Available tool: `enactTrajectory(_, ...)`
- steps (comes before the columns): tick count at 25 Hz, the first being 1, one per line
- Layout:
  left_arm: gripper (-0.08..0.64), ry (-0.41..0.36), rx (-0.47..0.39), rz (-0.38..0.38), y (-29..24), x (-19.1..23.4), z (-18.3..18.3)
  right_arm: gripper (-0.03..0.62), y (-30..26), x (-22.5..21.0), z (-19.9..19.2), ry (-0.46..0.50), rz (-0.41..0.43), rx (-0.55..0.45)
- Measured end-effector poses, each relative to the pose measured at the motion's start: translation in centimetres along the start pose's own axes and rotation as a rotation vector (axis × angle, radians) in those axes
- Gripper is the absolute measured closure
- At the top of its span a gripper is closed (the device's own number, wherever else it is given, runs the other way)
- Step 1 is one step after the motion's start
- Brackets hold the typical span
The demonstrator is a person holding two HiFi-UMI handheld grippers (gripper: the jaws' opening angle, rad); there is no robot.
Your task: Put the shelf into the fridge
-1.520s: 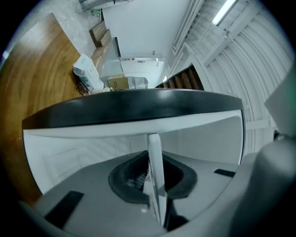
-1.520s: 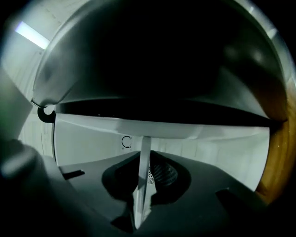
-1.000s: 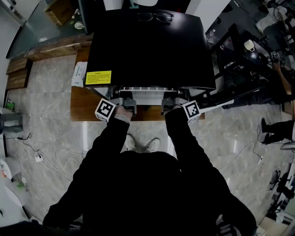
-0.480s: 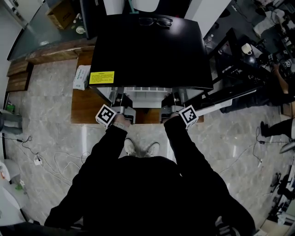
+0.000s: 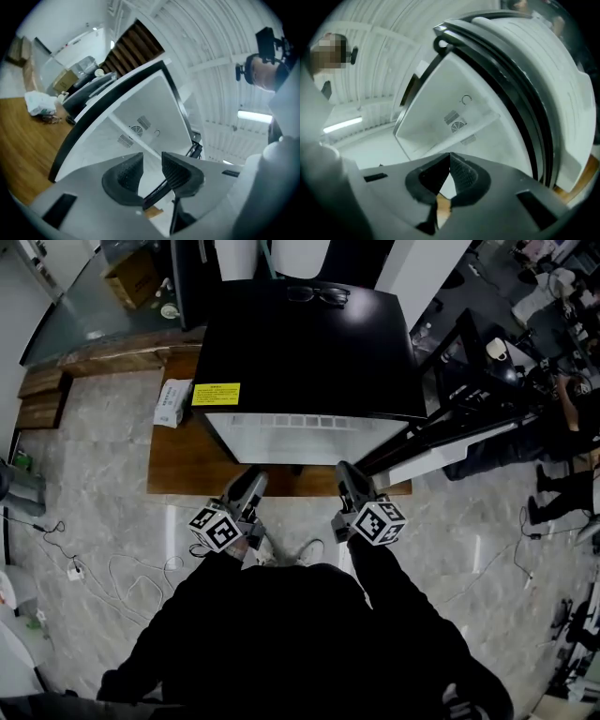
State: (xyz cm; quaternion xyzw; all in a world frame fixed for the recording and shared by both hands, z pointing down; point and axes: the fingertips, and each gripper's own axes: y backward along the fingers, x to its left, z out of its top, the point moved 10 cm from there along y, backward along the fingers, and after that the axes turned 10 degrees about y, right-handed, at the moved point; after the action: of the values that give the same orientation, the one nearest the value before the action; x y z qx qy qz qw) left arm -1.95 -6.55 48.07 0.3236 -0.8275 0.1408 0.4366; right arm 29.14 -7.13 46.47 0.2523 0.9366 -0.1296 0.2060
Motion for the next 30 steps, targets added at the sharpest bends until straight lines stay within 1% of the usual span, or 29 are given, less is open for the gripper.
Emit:
enactTrajectory(2,0.456,-0.129,0.064,-0.013,1.2,-1.8,-0.3,0.586,1.1,1.7,0.1,0.125,0.059,0.053)
enactTrajectory(4,0.512,-0.261,0.125,-0.028,2.0,-3.9,-0.4,0.586,2.3,4.0,0.5,0.258,0.134,0.083)
enactTrajectory(5,0.546,-0.312,0.149,-0.04,2.3,-4.9,-0.3,0.586,2.8,5.2,0.7,0.319,0.169,0.091)
enactTrajectory(6,0.554,-0.347,0.168,-0.054,2.5,-5.8,-0.3,0.586,3.3,6.3,1.0,0.368,0.2,0.093)
enactTrajectory(8,0.554,-0.399,0.196,-0.078,2.8,-7.3,-0.4,0.586,4.3,7.9,1.4,0.434,0.241,0.082)
enactTrajectory(10,0.554,-0.475,0.213,-0.086,2.9,-8.6,-0.5,0.588,5.0,9.0,1.8,0.484,0.253,0.062)
enactTrajectory(12,0.554,-0.555,0.222,-0.092,2.8,-10.3,-0.4,0.588,5.3,10.1,2.7,0.509,0.252,0.021)
enactTrajectory(13,0.554,-0.575,0.221,-0.098,2.7,-11.0,-0.4,0.588,5.4,10.6,3.1,0.507,0.254,0.004)
enactTrajectory(14,0.554,-0.577,0.215,-0.105,2.7,-11.6,-0.3,0.588,5.5,11.0,3.3,0.503,0.258,-0.001)
enactTrajectory(17,0.554,-0.543,0.192,-0.116,2.5,-12.3,-0.1,0.588,5.7,11.7,3.4,0.501,0.275,0.01)
enactTrajectory(21,0.554,-0.54,0.203,-0.124,2.0,-12.2,-0.4,0.588,5.7,12.4,3.8,0.513,0.323,-0.026)
enactTrajectory(26,0.554,-0.534,0.213,-0.133,1.8,-12.3,-0.4,0.588,5.7,12.0,3.6,0.486,0.307,-0.008)
enactTrajectory(30,0.554,-0.532,0.217,-0.132,1.5,-12.3,-0.4,0.588,5.7,11.4,3.7,0.491,0.298,-0.01)
